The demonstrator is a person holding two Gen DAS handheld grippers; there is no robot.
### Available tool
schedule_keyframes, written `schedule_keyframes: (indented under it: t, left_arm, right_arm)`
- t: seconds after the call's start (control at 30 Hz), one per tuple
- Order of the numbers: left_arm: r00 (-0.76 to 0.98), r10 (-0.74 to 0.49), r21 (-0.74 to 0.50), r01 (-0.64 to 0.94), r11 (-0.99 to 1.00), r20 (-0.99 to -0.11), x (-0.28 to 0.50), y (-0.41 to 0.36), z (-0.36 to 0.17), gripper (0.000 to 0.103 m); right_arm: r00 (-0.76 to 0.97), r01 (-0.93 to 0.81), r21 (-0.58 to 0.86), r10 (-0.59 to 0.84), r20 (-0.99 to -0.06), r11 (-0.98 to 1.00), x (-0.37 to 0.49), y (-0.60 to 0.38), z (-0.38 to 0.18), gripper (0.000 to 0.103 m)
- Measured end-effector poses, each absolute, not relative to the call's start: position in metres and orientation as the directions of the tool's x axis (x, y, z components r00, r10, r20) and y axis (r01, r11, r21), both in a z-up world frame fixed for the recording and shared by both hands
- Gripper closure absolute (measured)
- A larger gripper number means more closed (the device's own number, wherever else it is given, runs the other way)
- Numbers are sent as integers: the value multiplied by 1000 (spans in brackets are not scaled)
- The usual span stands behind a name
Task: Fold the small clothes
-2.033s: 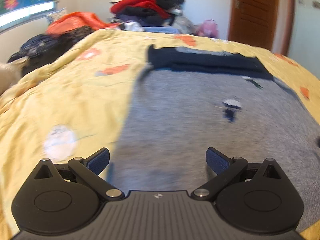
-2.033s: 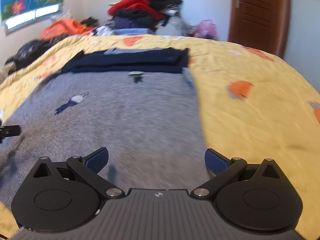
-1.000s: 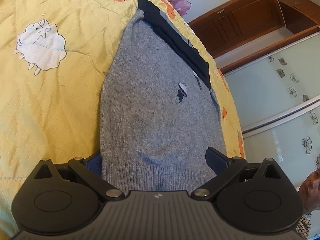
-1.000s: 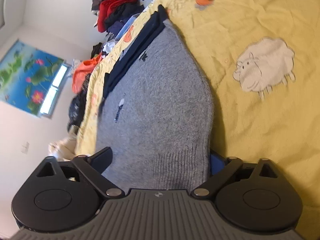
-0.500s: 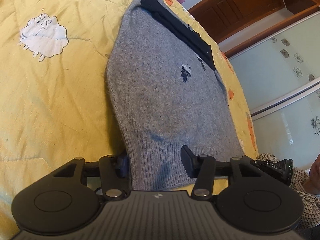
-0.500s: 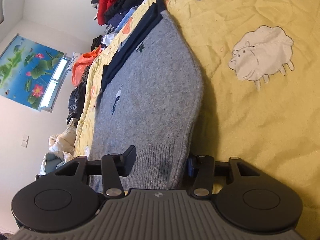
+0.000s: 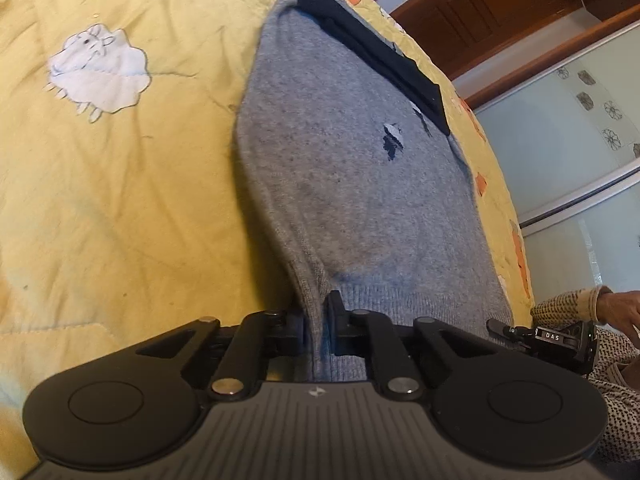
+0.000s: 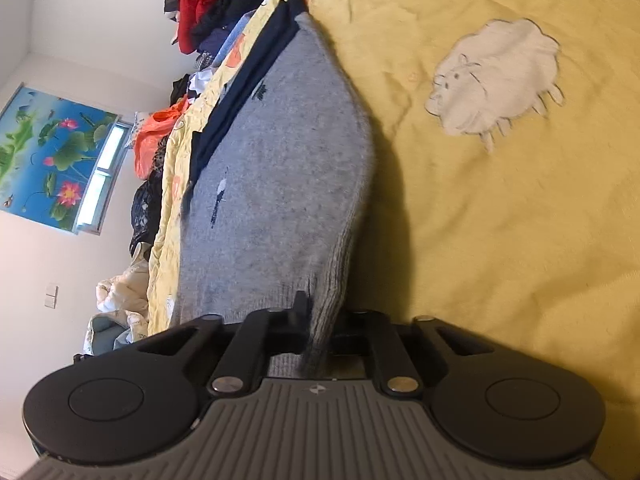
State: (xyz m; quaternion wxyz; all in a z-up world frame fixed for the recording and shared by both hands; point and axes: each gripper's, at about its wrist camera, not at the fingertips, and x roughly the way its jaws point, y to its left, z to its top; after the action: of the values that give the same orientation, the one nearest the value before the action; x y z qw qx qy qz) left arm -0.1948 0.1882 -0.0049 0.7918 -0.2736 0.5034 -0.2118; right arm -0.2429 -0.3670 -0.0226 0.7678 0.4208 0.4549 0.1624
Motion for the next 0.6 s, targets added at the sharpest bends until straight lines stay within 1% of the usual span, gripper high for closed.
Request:
schedule_keyframes:
  t: [0.07, 0.2, 0.43, 0.53, 0.6]
  left_arm:
    - [411, -602, -634, 73, 770, -685, -198, 187, -2, 97]
    - [434, -617, -644, 103, 758, -657, -201, 187, 11, 97]
    - [471, -688, -729, 129, 672, -551, -186, 191, 34, 97]
    - [482, -699, -737, 149, 660, -528, -177, 189, 45, 97]
    - [483, -705, -735, 168, 657, -520, -173, 188, 53, 97]
  right_arm:
    - [538, 127, 796, 633, -557, 592, -245, -366, -22, 87]
    - [558, 100, 824, 654, -511, 558, -245, -364, -17, 88]
    - [629, 8, 897, 695, -348, 442, -231, -364, 11, 88]
    - [648, -40, 921, 712, -270, 386, -217, -362, 26, 88]
    - [652, -75, 925, 721, -237, 372, -209, -360, 37, 88]
